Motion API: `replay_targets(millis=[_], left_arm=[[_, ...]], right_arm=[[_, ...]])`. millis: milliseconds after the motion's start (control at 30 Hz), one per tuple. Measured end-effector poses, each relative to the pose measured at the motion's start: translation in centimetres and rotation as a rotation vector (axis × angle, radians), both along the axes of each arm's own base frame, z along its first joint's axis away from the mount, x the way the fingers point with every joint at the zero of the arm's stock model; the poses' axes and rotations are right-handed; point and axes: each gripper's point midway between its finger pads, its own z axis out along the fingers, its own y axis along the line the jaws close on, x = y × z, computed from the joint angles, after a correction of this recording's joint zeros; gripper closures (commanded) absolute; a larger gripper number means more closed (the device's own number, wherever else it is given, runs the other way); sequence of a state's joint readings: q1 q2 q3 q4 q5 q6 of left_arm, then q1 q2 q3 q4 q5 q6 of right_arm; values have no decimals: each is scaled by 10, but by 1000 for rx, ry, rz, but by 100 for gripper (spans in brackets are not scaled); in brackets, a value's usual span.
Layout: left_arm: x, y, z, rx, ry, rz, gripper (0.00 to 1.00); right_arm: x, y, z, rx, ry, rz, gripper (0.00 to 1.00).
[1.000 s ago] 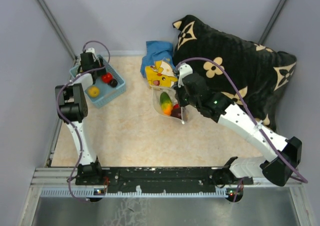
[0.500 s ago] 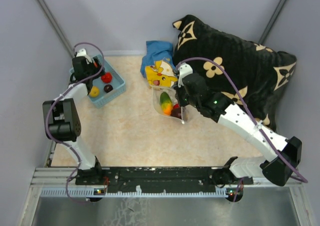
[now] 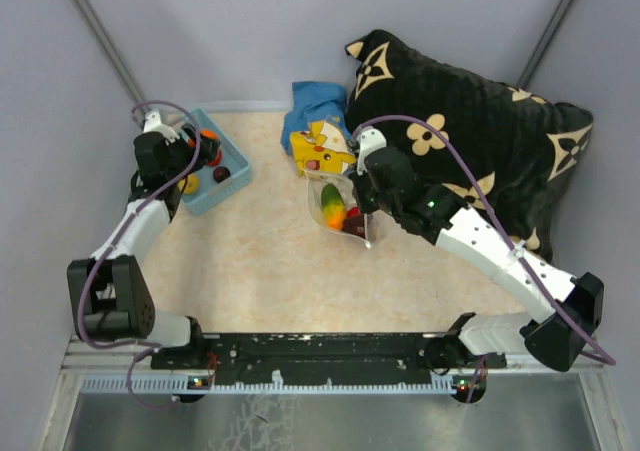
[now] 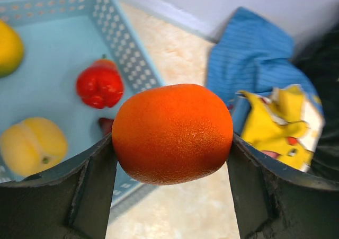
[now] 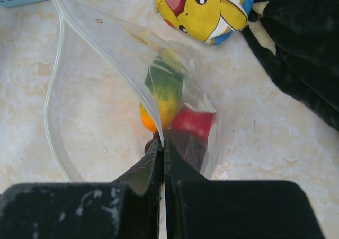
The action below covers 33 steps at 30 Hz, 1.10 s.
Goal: Place the food in the zip-top bag and seal the zipper
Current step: Pick up the fake fruit from the bin, then place the fake fruit in the zipper food storage bag.
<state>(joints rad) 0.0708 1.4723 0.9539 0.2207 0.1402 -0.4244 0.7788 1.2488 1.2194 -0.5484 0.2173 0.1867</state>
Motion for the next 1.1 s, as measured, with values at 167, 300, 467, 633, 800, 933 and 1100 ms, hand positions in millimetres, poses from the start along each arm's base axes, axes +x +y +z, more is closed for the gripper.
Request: replay_targets(millis=[167, 300, 467, 633, 800, 933, 1100], left_arm=[[-32, -43, 45, -45, -105, -123, 50], [-65, -89, 57, -77, -141, -252, 49], [-103, -138, 60, -102, -158, -413, 49], [-136, -169, 81, -117, -220, -545, 49], [-163, -193, 99, -123, -277, -665, 48], [-182, -217, 103, -139, -293, -768, 48], [-202, -250, 95, -138, -275, -881, 47]], right_arm=[[0, 0, 0, 0, 0, -2, 100], [1, 1, -2, 1, 6, -6, 100], [2, 2, 0, 6, 7, -8, 100], [2, 3, 1, 12, 9, -11, 100], [1, 3, 1, 12, 10, -9, 100], [0, 4, 1, 16, 13, -10, 100], [0, 5, 3, 21, 15, -6, 100]])
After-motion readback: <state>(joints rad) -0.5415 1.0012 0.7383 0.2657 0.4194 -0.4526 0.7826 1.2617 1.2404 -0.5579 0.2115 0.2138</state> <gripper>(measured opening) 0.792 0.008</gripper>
